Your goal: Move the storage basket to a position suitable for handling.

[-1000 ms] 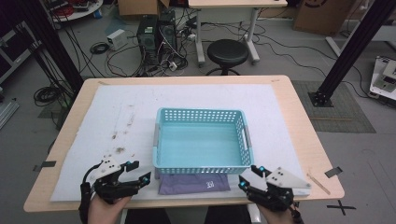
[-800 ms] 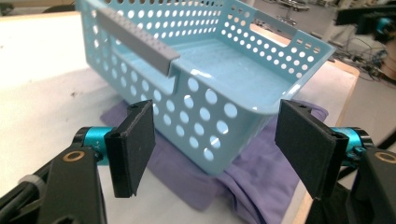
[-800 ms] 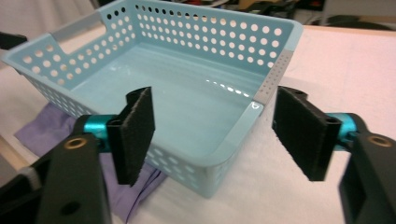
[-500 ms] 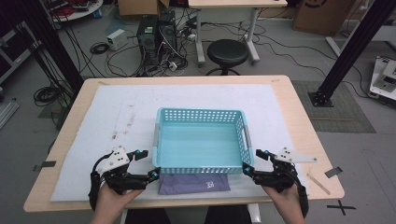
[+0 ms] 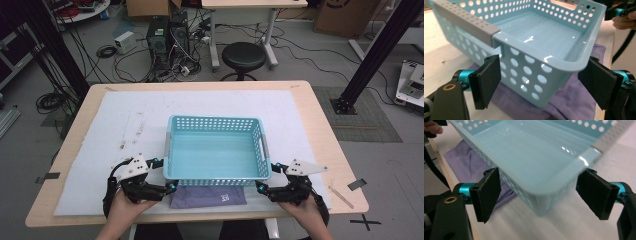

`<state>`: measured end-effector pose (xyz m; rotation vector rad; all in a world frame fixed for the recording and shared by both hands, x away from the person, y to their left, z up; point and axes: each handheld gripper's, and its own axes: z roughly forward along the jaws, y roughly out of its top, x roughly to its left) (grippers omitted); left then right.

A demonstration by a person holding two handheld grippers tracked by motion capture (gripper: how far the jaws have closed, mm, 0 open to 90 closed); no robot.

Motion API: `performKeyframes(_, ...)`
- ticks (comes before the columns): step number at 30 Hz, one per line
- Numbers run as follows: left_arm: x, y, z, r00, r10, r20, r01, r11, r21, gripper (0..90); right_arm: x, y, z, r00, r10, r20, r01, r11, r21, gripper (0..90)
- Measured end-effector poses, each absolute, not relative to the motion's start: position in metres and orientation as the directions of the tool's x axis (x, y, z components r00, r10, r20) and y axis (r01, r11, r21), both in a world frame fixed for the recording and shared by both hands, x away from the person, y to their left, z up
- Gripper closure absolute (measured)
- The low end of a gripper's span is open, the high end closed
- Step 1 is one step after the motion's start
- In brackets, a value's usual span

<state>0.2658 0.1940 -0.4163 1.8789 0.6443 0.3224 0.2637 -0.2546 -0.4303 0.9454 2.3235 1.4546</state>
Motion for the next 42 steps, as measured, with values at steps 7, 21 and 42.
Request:
performKeyframes(7, 0.272, 0.185, -0.416, 0.826, 0.562, -0.038, 0.255, -0.312, 0.915, 16.0, 0.281, -0.248, -0.428, -0.763, 0.640, 0.097, 0.371, 0.309, 0.876, 17.7)
performKeyframes(21, 0.292, 0.194, -0.409, 0.782, 0.617, -0.089, 0.290, -0.234, 0.928, 15.2, 0.293, -0.233, -0.411, -0.745, 0.667, 0.007, 0.296, 0.321, 0.900, 21.4)
performKeyframes(42, 0.396, 0.213, -0.407, 0.725, 0.678, -0.119, 0.319, -0.177, 0.931, 10.6, 0.381, -0.189, -0.395, -0.654, 0.756, -0.007, 0.354, 0.314, 0.881, 19.2)
